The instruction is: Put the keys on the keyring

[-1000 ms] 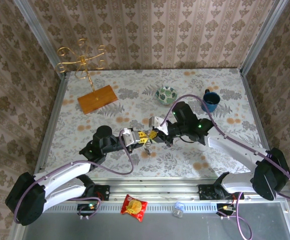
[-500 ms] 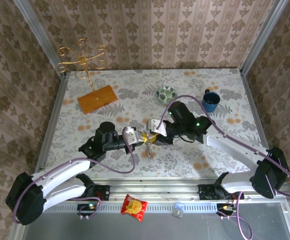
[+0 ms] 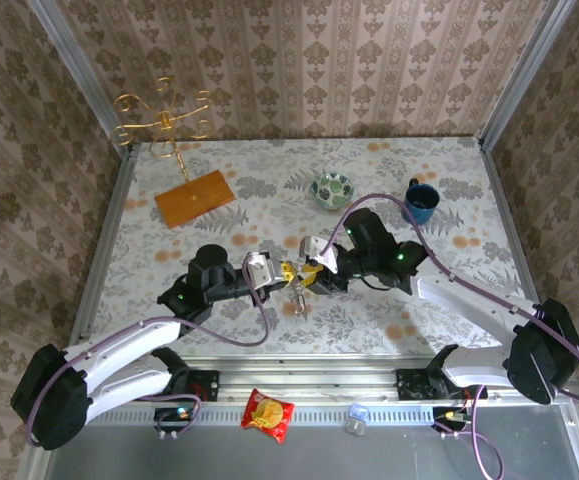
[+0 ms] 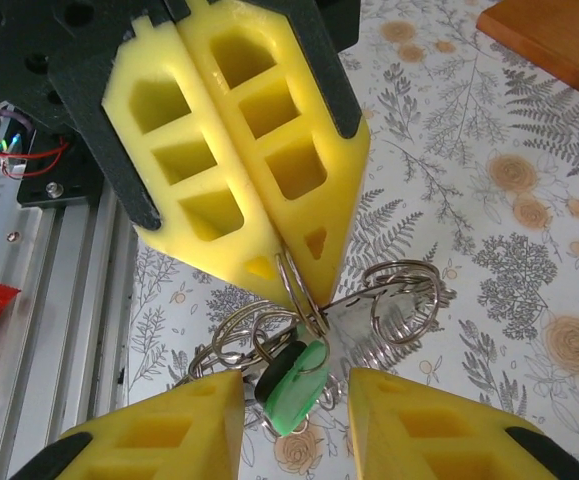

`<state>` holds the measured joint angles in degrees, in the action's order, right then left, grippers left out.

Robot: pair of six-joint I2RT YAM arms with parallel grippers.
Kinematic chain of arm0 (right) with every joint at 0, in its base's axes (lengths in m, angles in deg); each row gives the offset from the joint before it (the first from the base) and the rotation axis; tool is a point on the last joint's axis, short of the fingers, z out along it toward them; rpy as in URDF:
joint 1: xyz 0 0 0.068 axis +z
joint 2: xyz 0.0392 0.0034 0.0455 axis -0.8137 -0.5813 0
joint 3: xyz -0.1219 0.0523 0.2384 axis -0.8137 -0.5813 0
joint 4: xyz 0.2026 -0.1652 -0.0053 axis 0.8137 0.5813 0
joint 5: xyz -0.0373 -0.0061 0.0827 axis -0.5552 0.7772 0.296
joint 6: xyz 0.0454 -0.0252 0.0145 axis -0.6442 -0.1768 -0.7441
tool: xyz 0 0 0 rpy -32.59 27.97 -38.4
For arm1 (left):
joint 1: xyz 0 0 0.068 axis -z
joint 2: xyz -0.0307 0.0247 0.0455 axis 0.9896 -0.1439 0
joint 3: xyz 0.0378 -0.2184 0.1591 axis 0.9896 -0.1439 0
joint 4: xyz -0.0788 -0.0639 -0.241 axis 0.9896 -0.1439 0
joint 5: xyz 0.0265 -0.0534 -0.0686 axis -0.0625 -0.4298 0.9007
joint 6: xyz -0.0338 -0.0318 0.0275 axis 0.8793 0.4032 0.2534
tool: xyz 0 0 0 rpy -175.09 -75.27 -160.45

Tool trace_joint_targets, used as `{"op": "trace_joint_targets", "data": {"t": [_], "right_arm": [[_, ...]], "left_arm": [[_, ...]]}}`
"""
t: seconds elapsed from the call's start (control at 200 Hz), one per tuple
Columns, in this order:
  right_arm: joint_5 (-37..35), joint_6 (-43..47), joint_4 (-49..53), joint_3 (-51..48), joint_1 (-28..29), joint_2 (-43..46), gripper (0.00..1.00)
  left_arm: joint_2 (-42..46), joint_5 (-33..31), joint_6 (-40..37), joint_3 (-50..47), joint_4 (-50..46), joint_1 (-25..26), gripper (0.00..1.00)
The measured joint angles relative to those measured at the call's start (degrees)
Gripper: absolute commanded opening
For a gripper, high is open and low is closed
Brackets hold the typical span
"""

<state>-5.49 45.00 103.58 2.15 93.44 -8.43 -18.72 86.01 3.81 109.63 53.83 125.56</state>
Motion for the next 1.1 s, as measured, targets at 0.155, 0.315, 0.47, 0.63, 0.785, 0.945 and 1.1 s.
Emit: {"op": "trace_joint_targets", "data": {"t": [0.155,0.315,0.47,0.63,0.785,0.945,1.1], "right_arm": [[0.1,-0.9,-0.2,0.0,0.0,-0.7,0.18],[-0.9,-1.1,-0.5,0.0,0.0,-0.6,0.06],[-2.1,-1.0,-0.5,0.0,0.0,-0.7,0.00],[-2.6,-0.3,0.3,1.1,0.3,-2.4,0.00],[-2.6,0.3,2.1,1.9,1.1,-4.4,0.00],[-2.6,-0.2,2.6,1.9,0.9,-4.0,0.26],[-2.5,-0.6,-0.2,-0.4,-0.2,0.2,0.29]], "left_arm": [[0.0,0.0,1.3,-0.9,1.4,0.0,0.00],[0.0,0.0,1.9,-1.4,2.2,0.0,0.00],[-0.1,0.1,2.6,-1.4,2.5,0.0,0.00],[-0.5,0.2,2.8,-1.4,3.1,0.0,0.00],[-0.5,0.5,2.8,-1.7,3.4,0.0,0.00],[-0.6,0.9,2.8,-1.8,3.6,0.0,0.00],[-0.6,0.9,2.9,-2.1,5.1,0.0,0.00]]}}
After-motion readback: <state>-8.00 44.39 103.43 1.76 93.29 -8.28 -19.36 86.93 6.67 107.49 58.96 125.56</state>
